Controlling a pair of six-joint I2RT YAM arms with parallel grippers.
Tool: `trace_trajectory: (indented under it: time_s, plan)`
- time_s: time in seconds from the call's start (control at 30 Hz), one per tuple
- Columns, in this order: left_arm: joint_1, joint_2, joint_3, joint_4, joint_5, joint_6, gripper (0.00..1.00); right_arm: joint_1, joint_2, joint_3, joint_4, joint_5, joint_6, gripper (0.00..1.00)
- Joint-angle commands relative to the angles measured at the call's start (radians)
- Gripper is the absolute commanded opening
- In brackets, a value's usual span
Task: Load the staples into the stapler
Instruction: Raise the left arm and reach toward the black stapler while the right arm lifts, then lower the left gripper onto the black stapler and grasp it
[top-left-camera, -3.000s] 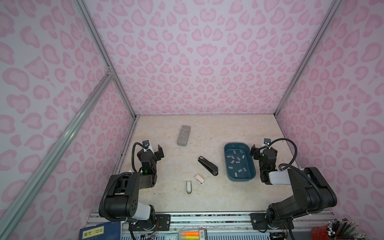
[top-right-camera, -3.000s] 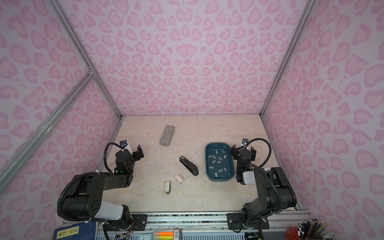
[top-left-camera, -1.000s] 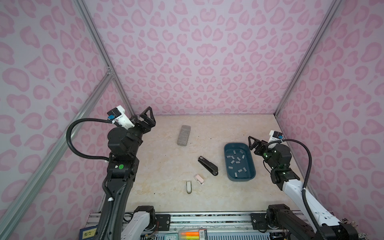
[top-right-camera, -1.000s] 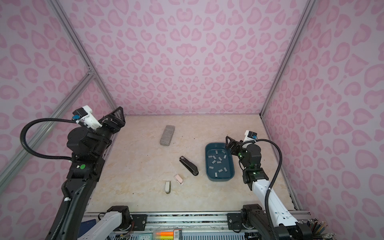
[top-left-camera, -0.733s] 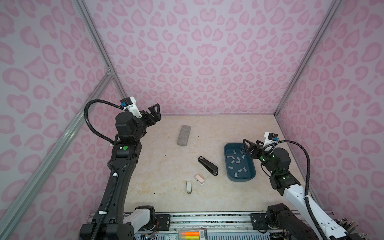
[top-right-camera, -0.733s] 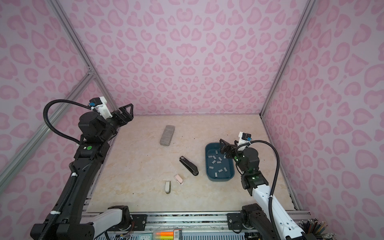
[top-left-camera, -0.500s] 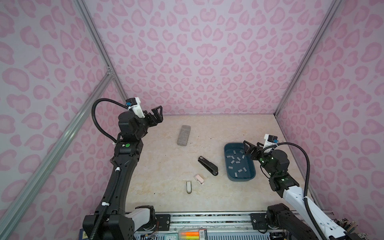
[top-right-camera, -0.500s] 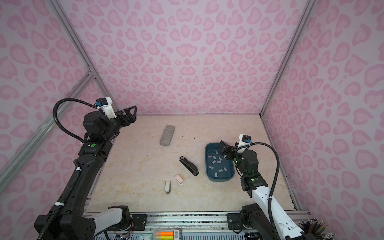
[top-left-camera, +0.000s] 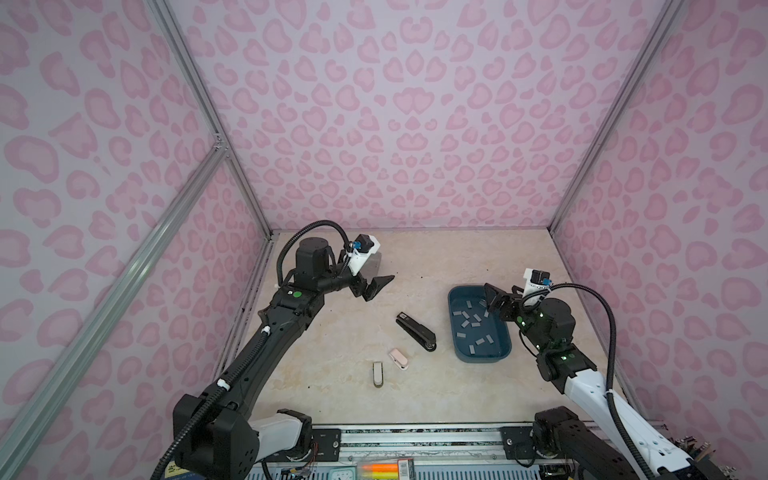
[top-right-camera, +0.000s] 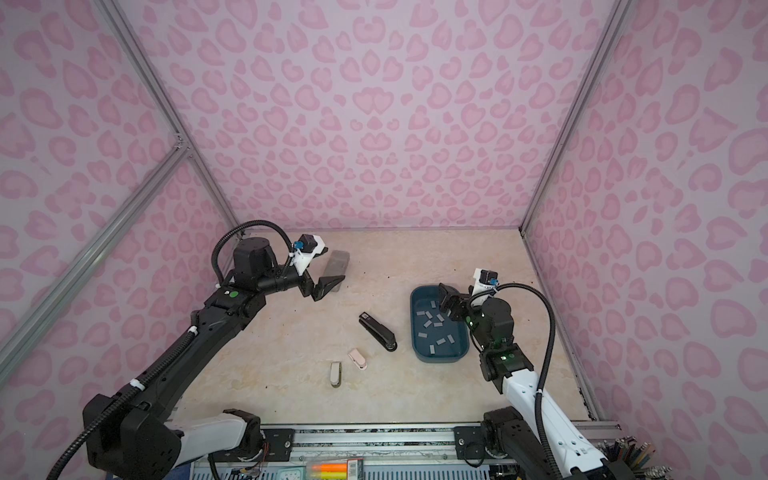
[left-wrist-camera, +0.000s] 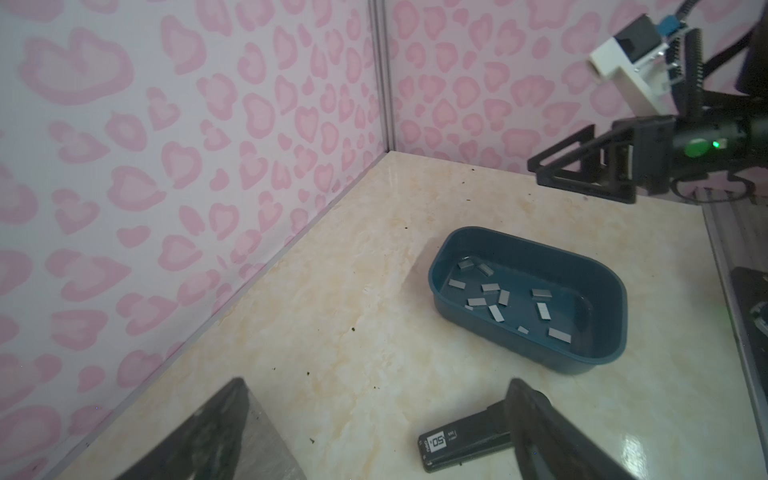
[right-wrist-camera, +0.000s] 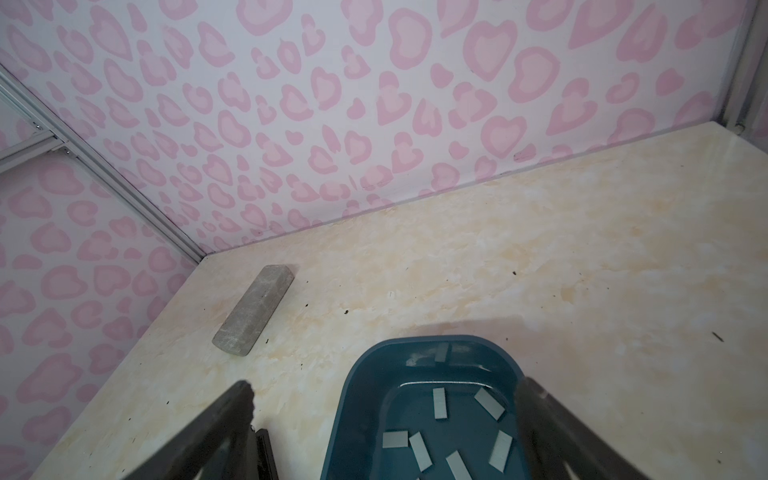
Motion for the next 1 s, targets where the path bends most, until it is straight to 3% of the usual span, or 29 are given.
trace_trajectory:
  time_s: [0.0, 0.1, 0.2, 0.33, 0.43, 0.73, 0.97]
  plan:
    - [-0.072, 0.002, -0.002, -0.074, -0.068, 0.193, 0.97, 0.003, 0.001, 0.01, -0.014, -0.011, 0.007, 0.98]
    - [-0.153, 0.053, 0.046, -0.166, -0.198, 0.325, 0.97, 0.007, -0.01, -0.014, 0.035, -0.017, 0.029, 0.98]
    - [-0.193, 0.11, 0.108, -0.287, -0.2, 0.497, 0.99, 0.011, -0.014, -0.014, 0.028, -0.01, 0.02, 0.98]
    - [-0.224, 0.213, 0.203, -0.475, -0.2, 0.646, 0.86, 0.011, -0.02, 0.017, -0.038, 0.029, -0.021, 0.98]
    - [-0.277, 0.293, 0.224, -0.565, -0.252, 0.75, 0.86, 0.011, -0.024, 0.013, -0.043, 0.056, -0.031, 0.98]
    - [-0.43, 0.597, 0.433, -0.751, -0.38, 0.809, 0.83, 0.011, -0.006, 0.005, -0.007, 0.039, -0.015, 0.98]
    - [-0.507, 0.712, 0.5, -0.798, -0.454, 0.823, 0.79, 0.008, -0.014, 0.007, -0.028, 0.089, -0.025, 0.98]
